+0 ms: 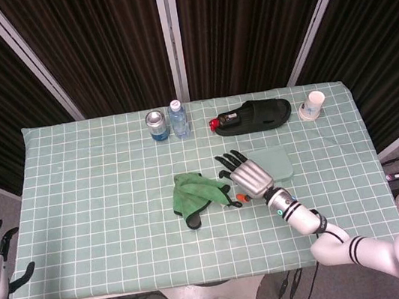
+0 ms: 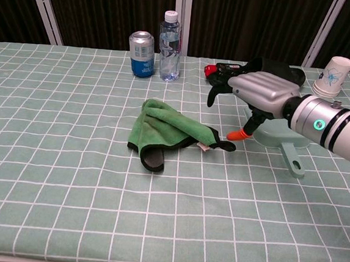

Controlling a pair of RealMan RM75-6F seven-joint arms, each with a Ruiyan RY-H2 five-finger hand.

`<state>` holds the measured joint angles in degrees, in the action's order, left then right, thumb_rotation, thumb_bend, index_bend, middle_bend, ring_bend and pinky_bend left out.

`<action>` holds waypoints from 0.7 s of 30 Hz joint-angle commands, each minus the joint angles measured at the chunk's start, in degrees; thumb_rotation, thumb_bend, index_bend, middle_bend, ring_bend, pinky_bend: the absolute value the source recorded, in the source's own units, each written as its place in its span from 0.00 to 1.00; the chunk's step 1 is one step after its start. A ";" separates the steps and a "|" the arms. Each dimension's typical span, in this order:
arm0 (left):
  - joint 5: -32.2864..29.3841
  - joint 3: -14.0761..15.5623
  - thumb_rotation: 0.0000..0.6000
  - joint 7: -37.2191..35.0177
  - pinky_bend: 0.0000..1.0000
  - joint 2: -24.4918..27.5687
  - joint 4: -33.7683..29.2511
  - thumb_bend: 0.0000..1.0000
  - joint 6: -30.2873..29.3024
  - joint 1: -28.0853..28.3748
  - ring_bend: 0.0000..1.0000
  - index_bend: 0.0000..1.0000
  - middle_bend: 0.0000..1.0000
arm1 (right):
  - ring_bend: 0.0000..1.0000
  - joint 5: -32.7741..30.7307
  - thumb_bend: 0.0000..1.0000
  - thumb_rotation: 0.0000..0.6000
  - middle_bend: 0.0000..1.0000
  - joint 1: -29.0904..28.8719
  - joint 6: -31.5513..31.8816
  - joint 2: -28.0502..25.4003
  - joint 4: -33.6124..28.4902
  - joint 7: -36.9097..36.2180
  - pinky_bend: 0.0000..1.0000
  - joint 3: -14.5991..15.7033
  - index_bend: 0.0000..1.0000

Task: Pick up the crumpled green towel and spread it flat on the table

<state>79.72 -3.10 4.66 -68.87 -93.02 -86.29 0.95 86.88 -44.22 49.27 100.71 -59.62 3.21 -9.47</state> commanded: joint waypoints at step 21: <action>-0.54 0.01 1.00 -1.00 0.13 -0.13 0.83 0.29 0.53 -0.30 0.12 0.23 0.13 | 0.00 3.51 0.20 1.00 0.06 -4.42 2.90 6.33 4.96 -3.19 0.00 3.90 0.35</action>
<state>79.23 -3.08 3.71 -69.01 -92.19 -85.79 0.66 90.16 -48.49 52.10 106.69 -55.03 0.25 -5.88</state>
